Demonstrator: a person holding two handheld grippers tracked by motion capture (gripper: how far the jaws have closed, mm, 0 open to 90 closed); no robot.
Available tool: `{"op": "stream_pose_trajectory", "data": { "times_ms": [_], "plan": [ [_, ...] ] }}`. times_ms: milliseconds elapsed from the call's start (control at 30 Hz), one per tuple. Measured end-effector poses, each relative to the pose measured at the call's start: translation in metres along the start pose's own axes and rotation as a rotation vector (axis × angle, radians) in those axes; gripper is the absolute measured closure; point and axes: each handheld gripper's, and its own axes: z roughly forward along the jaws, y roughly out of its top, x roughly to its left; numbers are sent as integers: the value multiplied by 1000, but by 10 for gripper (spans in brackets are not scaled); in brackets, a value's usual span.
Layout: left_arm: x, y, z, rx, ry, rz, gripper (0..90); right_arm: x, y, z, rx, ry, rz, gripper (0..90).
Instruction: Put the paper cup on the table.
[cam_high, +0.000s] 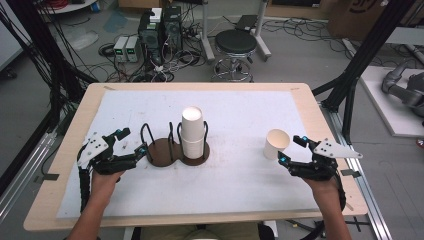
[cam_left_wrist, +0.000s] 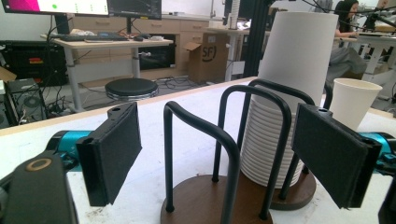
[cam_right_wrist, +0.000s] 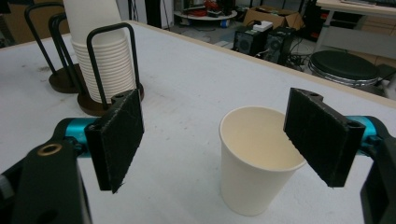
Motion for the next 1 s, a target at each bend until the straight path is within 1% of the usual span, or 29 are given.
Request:
{"op": "stream_pose_trajectory", "data": {
  "times_ms": [100, 133, 233, 467, 833, 867, 1000],
  "plan": [
    [-1, 0, -1, -2, -2, 5, 159, 0, 0, -1, -8, -1, 4, 205],
    [-1, 0, -1, -2, -4, 7, 159, 1, 0, -1, -5, 1, 11, 205],
    [-2, 0, -2, 2, -10, 13, 159, 2, 0, -1, -1, 1, 3, 206],
    [-4, 2, -4, 2, -8, 25, 159, 7, 1, 0, -4, 8, -4, 205],
    [-4, 1, -6, 6, -2, 27, 159, 8, 1, 1, -2, 5, -1, 206],
    [-4, 1, -7, 4, -1, 23, 159, 8, 1, 2, -1, 7, -8, 205],
    [-3, 0, -7, 5, 2, 23, 160, 8, 1, 3, 4, 9, -8, 206]
  ]
}}
